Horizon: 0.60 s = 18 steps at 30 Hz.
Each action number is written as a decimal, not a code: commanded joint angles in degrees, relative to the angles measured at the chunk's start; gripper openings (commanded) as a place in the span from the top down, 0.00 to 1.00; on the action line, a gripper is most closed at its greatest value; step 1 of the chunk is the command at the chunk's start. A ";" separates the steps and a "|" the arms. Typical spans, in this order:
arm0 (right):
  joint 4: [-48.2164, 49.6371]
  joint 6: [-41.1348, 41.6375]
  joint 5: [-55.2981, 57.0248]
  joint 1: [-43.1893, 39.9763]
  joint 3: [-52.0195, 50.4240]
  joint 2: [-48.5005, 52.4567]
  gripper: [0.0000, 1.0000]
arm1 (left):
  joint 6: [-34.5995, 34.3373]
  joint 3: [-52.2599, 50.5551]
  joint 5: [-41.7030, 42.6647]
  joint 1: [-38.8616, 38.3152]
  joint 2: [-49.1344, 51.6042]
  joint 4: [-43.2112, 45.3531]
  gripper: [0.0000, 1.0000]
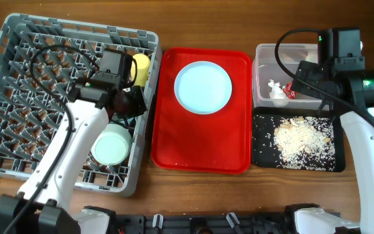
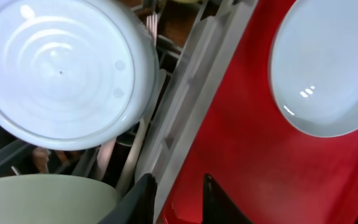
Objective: Sort waste into correct bins and load items into the dishwasher rack
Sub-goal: 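Move the left gripper over the red tray to the light-blue plate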
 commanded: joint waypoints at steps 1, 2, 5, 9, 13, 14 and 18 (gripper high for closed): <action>0.15 0.07 -0.37 -0.13 0.22 -0.42 0.00 | 1.62 -0.79 0.35 -0.24 3.02 0.50 0.70; 0.15 0.07 -0.37 -0.13 0.22 -0.39 0.00 | 2.36 -0.79 0.35 -0.44 3.74 0.70 0.70; 0.17 0.07 -0.37 -0.13 0.22 -0.42 0.00 | 4.39 -0.79 0.28 -1.36 6.03 1.79 0.70; 0.35 0.09 -0.37 -0.13 0.22 -0.42 0.00 | 4.35 -0.79 0.28 -2.03 9.49 3.43 0.71; 0.35 0.09 -0.37 -0.13 0.22 -0.39 0.00 | 4.35 -0.79 0.26 -2.03 10.93 4.72 0.95; 0.35 0.09 -0.37 -0.13 0.22 -0.42 0.00 | 4.33 -0.79 0.28 -2.03 10.93 5.22 0.96; 0.35 0.09 -0.37 -0.13 0.22 -0.39 0.00 | 4.09 -0.76 0.35 -2.03 10.91 7.48 0.96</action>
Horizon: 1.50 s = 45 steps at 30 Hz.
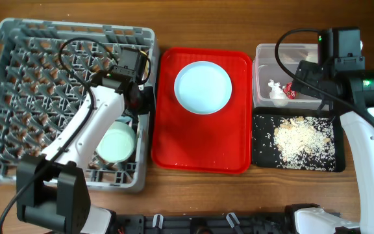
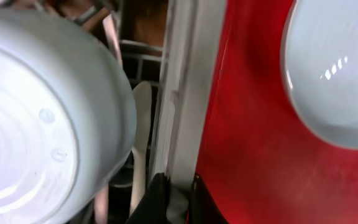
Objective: Sort waste into correct bins and load items into the dishwasher rack
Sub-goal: 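Move the left gripper over the red tray to the light-blue plate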
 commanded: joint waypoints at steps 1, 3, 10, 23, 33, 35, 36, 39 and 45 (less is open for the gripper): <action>0.17 0.07 -0.37 -0.13 0.22 -0.39 0.00 | -3.80 -0.61 1.40 0.09 1.18 0.33 0.96; 0.17 0.09 -0.37 -0.13 0.22 -0.39 0.00 | -3.78 -0.61 1.38 -0.11 1.18 0.33 0.96; 0.20 0.09 -0.37 -0.13 0.22 -0.39 0.00 | -3.74 -0.63 1.38 -1.55 1.18 -0.17 0.96; 0.22 0.09 -0.37 -0.13 0.22 -0.39 0.00 | 0.70 -0.63 -2.99 -8.98 1.18 0.15 0.93; 0.22 0.04 -0.37 -0.13 0.22 -0.39 0.00 | 0.70 -0.59 -11.78 -8.81 1.16 0.66 0.67; 0.22 0.09 -0.37 -0.13 0.22 -0.39 0.00 | 0.44 0.09 -16.06 -8.17 0.63 1.29 0.67; 0.22 0.09 -0.37 -0.13 0.22 -0.39 0.00 | 0.26 1.09 -17.57 -7.80 0.24 1.03 0.67; 0.33 0.09 -0.37 -0.13 0.22 -0.39 0.00 | -1.66 5.88 -17.70 -7.32 -1.92 -0.26 0.66; 0.37 0.09 -0.37 -0.13 0.22 -0.39 0.00 | -8.41 12.81 -4.63 -9.46 -7.74 4.37 0.67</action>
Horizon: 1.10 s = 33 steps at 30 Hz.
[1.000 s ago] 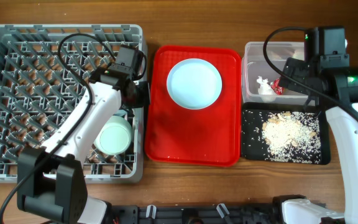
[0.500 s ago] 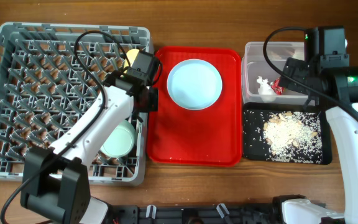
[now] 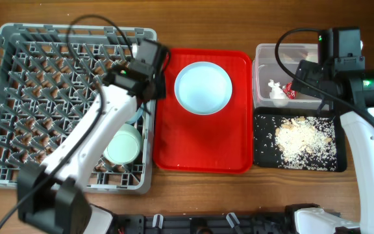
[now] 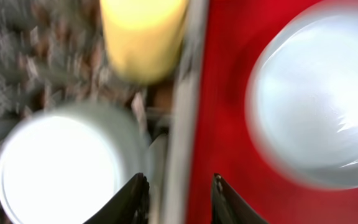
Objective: Sort waste into correct bins and load items into the dishwasher rack
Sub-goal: 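Move the left gripper over the red tray to the light-blue plate, then grasp the light-blue plate edge with the left gripper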
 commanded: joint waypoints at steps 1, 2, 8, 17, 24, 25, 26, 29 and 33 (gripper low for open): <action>0.17 0.09 -0.37 -0.13 0.22 -0.39 0.00 | -5.55 4.11 11.13 -2.60 -6.10 5.14 0.67; 0.15 0.07 -0.37 -0.13 0.22 -0.39 0.00 | -5.55 4.11 11.87 -3.48 -6.10 6.05 0.67; 0.17 0.09 -0.37 -0.13 0.22 -0.39 0.00 | -7.30 4.09 7.69 -10.27 0.76 9.70 0.66; 0.17 0.07 -0.37 -0.13 0.22 -0.39 0.00 | -7.98 4.09 6.51 -11.76 19.61 15.06 0.64; 0.17 0.11 -0.37 -0.13 0.22 -0.39 0.00 | -8.41 4.09 6.45 -11.74 25.11 15.67 0.63; 0.17 0.09 -0.37 -0.13 0.22 -0.39 0.00 | -8.68 4.09 6.45 -11.74 25.14 15.65 0.64; 0.17 0.09 -0.37 -0.13 0.22 -0.39 0.00 | -8.87 4.09 6.62 -11.76 25.14 15.63 0.65; 0.17 0.07 -0.37 -0.13 0.22 -0.39 0.00 | -8.61 4.09 14.19 -12.50 25.14 14.82 0.67; 0.17 0.09 -0.37 -0.13 0.22 -0.39 0.00 | -8.15 4.09 20.85 -14.91 25.14 11.37 0.73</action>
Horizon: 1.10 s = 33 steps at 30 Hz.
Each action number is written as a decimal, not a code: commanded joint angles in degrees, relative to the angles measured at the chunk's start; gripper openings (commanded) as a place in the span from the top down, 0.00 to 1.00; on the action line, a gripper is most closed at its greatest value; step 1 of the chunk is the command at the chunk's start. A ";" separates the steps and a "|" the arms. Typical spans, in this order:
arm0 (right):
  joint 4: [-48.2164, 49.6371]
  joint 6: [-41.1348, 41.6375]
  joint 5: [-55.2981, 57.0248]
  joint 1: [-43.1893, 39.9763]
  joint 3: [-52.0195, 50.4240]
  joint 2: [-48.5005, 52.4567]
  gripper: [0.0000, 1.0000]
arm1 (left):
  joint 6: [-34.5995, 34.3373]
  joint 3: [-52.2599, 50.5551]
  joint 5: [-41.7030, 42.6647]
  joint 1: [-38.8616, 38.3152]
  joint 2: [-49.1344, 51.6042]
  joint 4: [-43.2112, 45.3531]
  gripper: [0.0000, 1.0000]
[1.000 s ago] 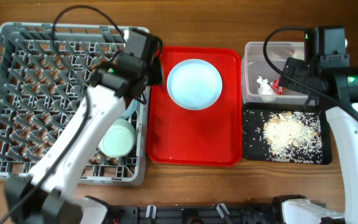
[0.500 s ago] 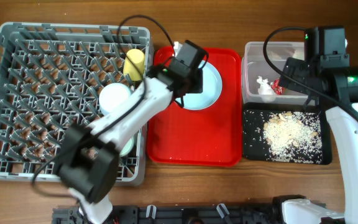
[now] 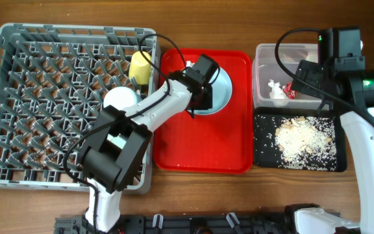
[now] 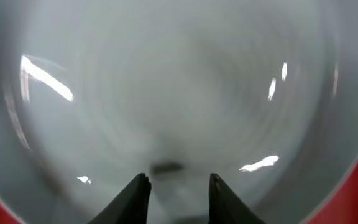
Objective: Sort waste into correct bins and load items into the dishwasher rack
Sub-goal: 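Grasp the light-blue plate edge with the left gripper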
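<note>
A pale blue-white plate (image 3: pixel 224 91) lies on the red tray (image 3: pixel 200 146). In the left wrist view the plate (image 4: pixel 179 87) fills the picture, blurred and very close. My left gripper (image 3: pixel 204 91) hangs just over its left part, and there it (image 4: pixel 178 186) is open with nothing between its black fingertips (image 4: pixel 138 193). The grey dishwasher rack (image 3: pixel 37 97) holds a yellow cup (image 3: pixel 140 65) and a white bowl (image 3: pixel 120 99). My right gripper (image 3: pixel 295 83) is over the clear bin (image 3: pixel 304 52); its jaws cannot be made out.
White and red scraps (image 3: pixel 279 91) lie in the clear bin. A black tray (image 3: pixel 265 156) below it holds rice and crumbs. My left arm (image 3: pixel 115 156) crosses the rack's front right corner. Bare wooden table (image 3: pixel 239 19) surrounds everything.
My left gripper was open over the rack's right edge, between the yellow cup and the plate. It is now open low over the plate on the red tray. The right arm has not moved.
First my left gripper stood open in the rack beside the white bowl. Then its jaws were nearly closed at the rack's right wall. Later it was open over that edge, with the rack sitting straighter. Now it is over the plate.
</note>
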 commanded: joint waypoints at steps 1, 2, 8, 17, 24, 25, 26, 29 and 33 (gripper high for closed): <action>0.15 0.07 -0.37 -0.13 0.22 -0.39 0.00 | -0.17 -0.07 7.30 -3.34 0.11 -2.75 0.73; 0.17 0.07 -0.37 -0.13 0.22 -0.39 0.00 | -0.15 -0.11 7.08 -4.48 0.11 -3.43 0.73; 0.17 0.07 -0.37 -0.13 0.22 -0.39 0.00 | -0.20 0.09 0.72 -8.11 -0.17 -3.78 0.73; 0.15 0.07 -0.37 -0.13 0.22 -0.39 0.00 | -0.22 1.84 -6.71 -2.69 -9.84 -5.25 0.67; 0.17 0.09 -0.37 -0.13 0.22 -0.39 0.00 | -0.20 0.72 -6.86 3.06 -9.70 -8.72 0.54; 0.15 0.07 -0.37 -0.13 0.22 -0.39 0.00 | -0.17 0.22 -6.80 3.39 -9.18 -8.44 0.54; 0.15 0.07 -0.37 -0.13 0.22 -0.39 0.00 | -0.17 -0.44 -6.80 3.56 -8.66 -8.07 0.55; 0.17 0.07 -0.37 -0.13 0.22 -0.39 0.00 | -0.17 -2.75 -6.60 3.61 -6.27 -5.01 0.56; 0.17 0.07 -0.37 -0.13 0.22 -0.39 0.00 | -0.59 -4.70 -6.64 3.45 -3.17 -2.16 0.56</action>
